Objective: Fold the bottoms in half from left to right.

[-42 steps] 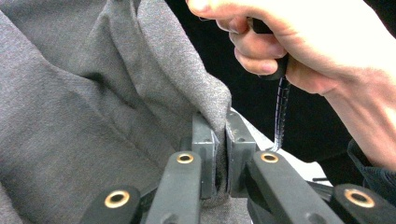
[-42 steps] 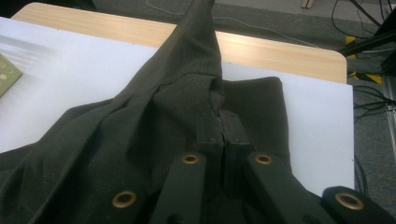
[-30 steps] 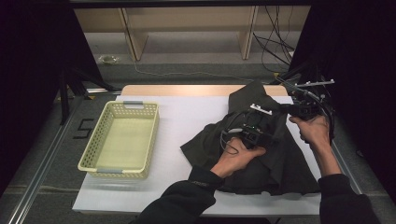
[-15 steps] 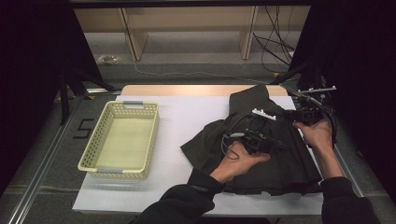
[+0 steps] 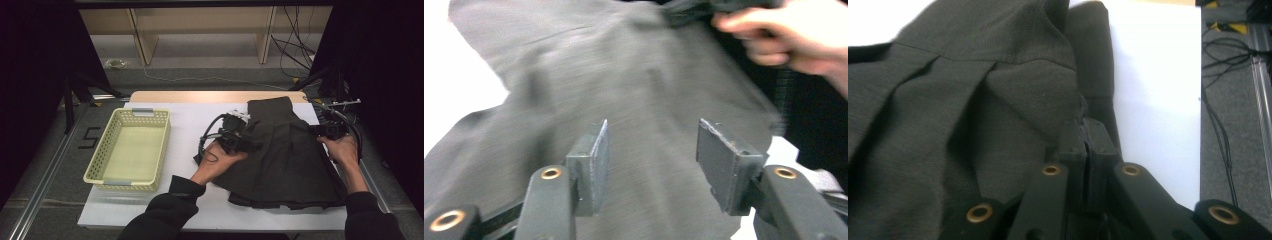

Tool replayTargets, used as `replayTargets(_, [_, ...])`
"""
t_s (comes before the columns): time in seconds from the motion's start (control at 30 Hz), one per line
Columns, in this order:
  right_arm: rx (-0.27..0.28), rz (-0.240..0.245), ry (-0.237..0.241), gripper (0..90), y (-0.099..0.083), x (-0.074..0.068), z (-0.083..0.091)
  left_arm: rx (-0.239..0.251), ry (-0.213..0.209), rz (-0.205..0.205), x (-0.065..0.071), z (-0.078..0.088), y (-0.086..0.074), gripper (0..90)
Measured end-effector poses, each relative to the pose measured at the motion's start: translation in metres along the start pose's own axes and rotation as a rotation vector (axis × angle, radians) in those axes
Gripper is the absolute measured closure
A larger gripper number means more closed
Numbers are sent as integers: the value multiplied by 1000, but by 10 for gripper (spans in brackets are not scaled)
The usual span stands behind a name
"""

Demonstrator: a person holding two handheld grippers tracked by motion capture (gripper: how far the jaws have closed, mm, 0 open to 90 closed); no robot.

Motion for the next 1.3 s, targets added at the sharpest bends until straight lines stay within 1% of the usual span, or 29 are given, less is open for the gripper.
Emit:
replayTargets(0.03, [-6,-5,0,886,-1,1,-2,0,14,13,-9,2,-3,448])
replayTargets(0.07, [-11,-6,0,886,-2,2,-3,2,36,29,-20,5,-6,445])
replayTargets(0.1, [-15,-9,-2,886,-3,3,-5,1,49,39,-26,6,-9,440])
replayTargets(0.13, [-20,-10,-1,886,-4,3,-6,2,63,59,-36,8,-13,437])
replayTargets(0.17, [-26,-6,-5,886,-5,4,-8,-2,68,68,-41,9,-15,434])
replayTargets(0.27, [-27,-16,-1,885,-6,7,-9,-6,89,105,-60,13,-25,433])
replayTargets(0.33, [-28,-24,7,884,-8,9,-10,-9,98,126,-68,14,-30,430])
replayTargets(0.37, [-30,-26,4,884,-9,10,-9,-13,107,122,-71,15,-32,427])
replayTargets(0.47, [-18,-32,9,883,-12,13,-8,-33,127,136,-80,13,-39,411])
replayTargets(0.5, [-13,-36,15,883,-13,15,-7,-48,136,132,-82,13,-42,400])
replayTargets(0.6, [-1,-45,24,882,-17,17,-5,-80,164,137,-90,8,-50,356])
replayTargets(0.67, [3,-52,30,880,-20,19,-7,-101,165,135,-93,5,-54,322])
replayTargets(0.7, [4,-51,33,880,-21,20,-8,-106,166,137,-94,5,-55,298])
replayTargets(0.73, [4,-52,36,879,-22,20,-9,-119,177,133,-97,3,-57,285])
replayTargets(0.83, [-1,-42,27,877,-23,20,-13,-144,196,134,-104,0,-63,264])
replayTargets(0.87, [-6,-39,25,875,-23,20,-14,-149,205,143,-107,-2,-65,258])
replayTargets(0.97, [-17,-30,8,873,-24,20,-19,-164,220,167,-117,-4,-72,261])
replayTargets(1.03, [-19,-33,8,871,-24,20,-20,-169,229,179,-122,-6,-75,271])
replayTargets(1.17, [-21,-33,6,851,-25,21,-22,-196,242,181,-129,-10,-80,289])
replayTargets(1.2, [-21,-33,6,846,-26,21,-22,-196,242,181,-129,-10,-80,294])
replayTargets(1.23, [-23,-23,3,840,-27,21,-22,-208,246,183,-131,-13,-83,298])
replayTargets(1.3, [-24,-19,-1,831,-28,19,-23,-222,252,189,-133,-16,-86,300])
Point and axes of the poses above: each handheld gripper's, and its own axes: z roughly backward along the jaws, y roughly out of its top, x roughly to its right, the point moved 7 cm from there along -z, roughly forward along the jaws, and after that the axes turned 12 degrees about -x, right-handed, at the moved point
